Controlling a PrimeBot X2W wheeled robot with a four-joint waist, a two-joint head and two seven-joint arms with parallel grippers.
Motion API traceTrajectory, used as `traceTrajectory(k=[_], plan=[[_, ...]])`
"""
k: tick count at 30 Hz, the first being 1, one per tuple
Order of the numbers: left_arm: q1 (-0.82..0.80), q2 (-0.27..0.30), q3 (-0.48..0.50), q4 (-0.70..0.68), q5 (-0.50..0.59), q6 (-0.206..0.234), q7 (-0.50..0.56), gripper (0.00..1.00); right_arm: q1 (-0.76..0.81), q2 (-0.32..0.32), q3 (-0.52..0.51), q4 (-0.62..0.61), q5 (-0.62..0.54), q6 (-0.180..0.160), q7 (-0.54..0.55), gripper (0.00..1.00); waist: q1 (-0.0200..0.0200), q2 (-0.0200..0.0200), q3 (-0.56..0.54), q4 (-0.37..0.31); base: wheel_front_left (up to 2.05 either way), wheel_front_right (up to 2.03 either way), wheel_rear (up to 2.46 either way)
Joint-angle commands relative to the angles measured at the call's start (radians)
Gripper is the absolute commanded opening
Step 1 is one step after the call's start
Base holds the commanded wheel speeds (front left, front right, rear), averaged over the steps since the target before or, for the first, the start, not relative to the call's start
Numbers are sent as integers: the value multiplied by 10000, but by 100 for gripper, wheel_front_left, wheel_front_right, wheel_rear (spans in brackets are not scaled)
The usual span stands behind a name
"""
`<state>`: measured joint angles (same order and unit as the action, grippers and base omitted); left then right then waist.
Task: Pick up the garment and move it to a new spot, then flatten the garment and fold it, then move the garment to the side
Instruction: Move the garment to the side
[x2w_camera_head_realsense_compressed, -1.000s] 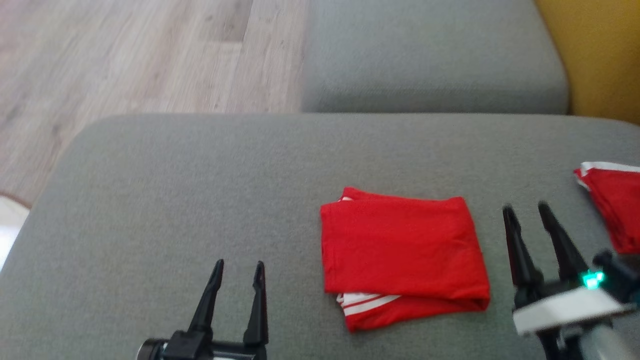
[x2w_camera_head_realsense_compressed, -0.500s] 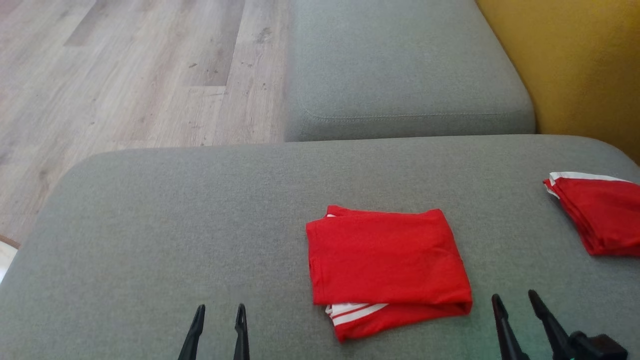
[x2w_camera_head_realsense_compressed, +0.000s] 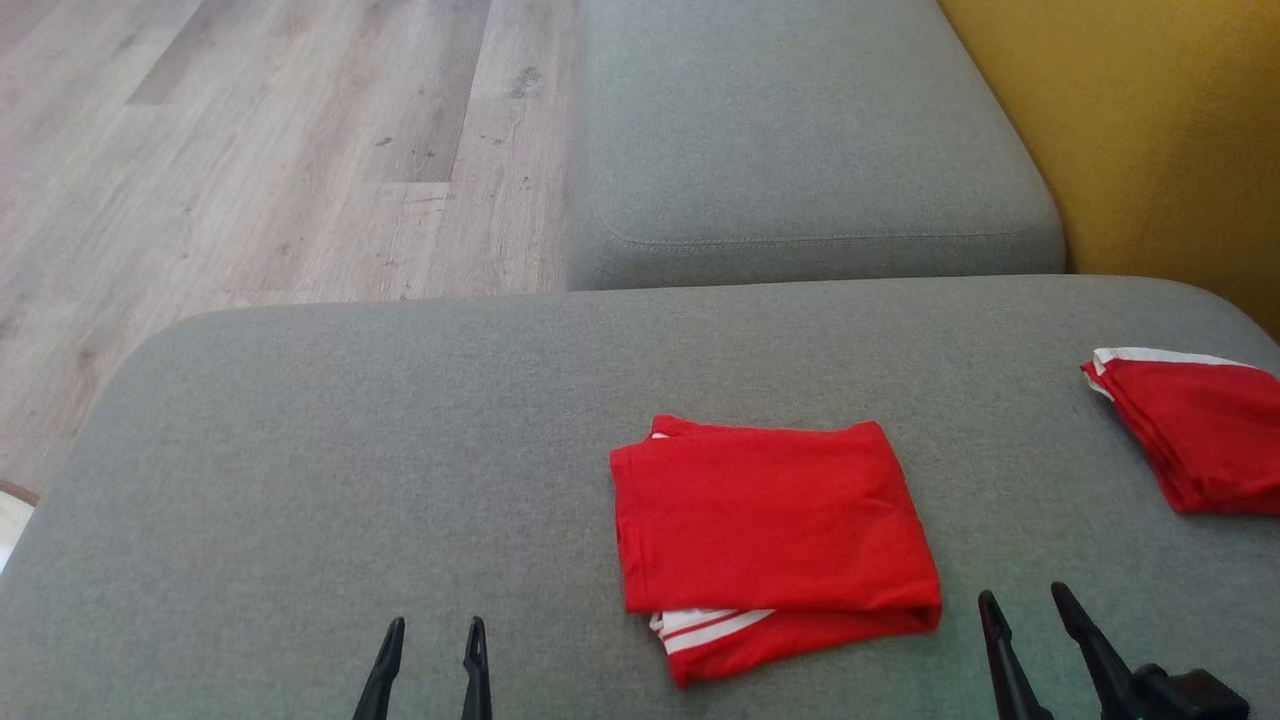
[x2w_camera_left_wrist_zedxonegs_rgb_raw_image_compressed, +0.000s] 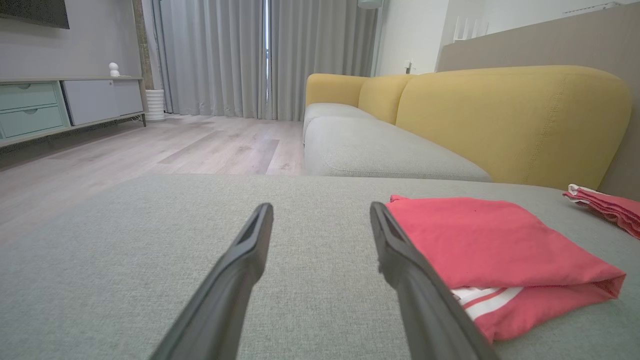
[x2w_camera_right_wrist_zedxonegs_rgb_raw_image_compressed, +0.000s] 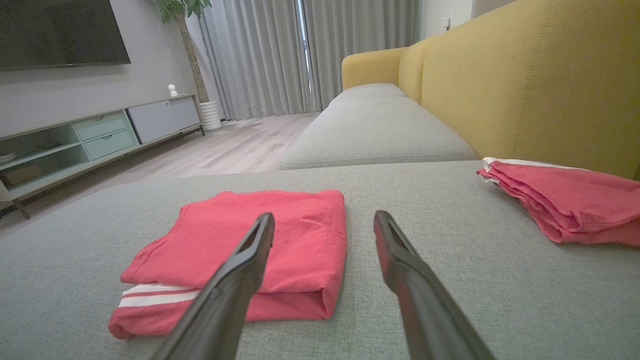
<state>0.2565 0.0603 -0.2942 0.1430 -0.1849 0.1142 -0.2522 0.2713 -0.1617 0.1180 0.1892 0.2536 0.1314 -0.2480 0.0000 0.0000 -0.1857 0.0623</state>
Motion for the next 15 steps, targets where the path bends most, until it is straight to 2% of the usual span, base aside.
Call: traceTrajectory(k=[1,15], plan=[[-375,-86,330,-271,55,17,-95,100,-462,-128,184,-327,-33,-7,-137,100,0,0,-5,-11,0,0,0],[-409,-97,279,-329,52,16,-95,100,-424,-201,153,-398,-28,-7,-137,100,0,0,185,27,0,0,0]])
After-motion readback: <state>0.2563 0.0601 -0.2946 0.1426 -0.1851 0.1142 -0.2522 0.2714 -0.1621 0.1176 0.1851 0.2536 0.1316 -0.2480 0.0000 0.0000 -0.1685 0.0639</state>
